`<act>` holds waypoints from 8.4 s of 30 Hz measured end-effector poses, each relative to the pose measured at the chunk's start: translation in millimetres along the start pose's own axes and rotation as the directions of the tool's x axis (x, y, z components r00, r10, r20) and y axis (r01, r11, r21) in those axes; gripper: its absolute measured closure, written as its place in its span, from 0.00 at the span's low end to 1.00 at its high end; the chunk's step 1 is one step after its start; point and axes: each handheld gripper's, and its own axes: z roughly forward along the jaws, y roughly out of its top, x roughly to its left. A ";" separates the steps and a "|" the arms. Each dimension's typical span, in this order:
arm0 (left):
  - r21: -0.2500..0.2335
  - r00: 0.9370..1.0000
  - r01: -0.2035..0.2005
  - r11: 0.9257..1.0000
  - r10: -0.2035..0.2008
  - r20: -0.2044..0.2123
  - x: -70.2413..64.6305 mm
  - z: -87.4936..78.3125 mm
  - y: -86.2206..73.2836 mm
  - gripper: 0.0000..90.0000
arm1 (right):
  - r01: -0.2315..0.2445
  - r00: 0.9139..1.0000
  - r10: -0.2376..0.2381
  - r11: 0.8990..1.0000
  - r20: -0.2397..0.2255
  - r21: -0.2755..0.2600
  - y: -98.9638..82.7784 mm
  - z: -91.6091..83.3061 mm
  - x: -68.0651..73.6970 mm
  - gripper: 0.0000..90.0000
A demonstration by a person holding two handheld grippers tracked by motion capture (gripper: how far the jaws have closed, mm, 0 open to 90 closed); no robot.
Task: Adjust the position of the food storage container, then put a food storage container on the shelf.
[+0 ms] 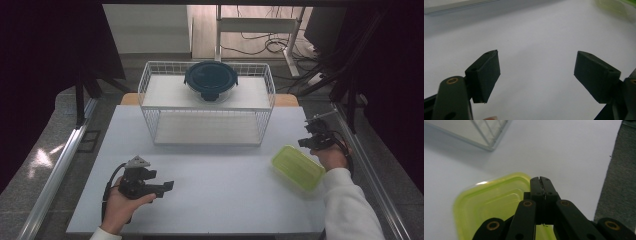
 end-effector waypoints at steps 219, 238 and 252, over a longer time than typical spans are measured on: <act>0.095 0.945 0.234 0.968 -0.250 0.212 -3.2 51.6 7.0 0.31 | -0.193 0.866 0.136 0.979 -0.482 -0.069 -70.5 11.0 176.6 0.38; 0.168 0.875 0.309 0.936 -0.349 0.334 -2.5 75.4 1.5 0.54 | -0.264 0.795 0.219 0.965 -0.566 0.002 -70.7 32.9 175.3 0.56; 0.181 0.877 0.332 0.926 -0.374 0.302 -6.1 75.0 -0.8 0.83 | -0.302 0.734 0.281 0.951 -0.618 0.073 -74.6 35.1 174.4 0.82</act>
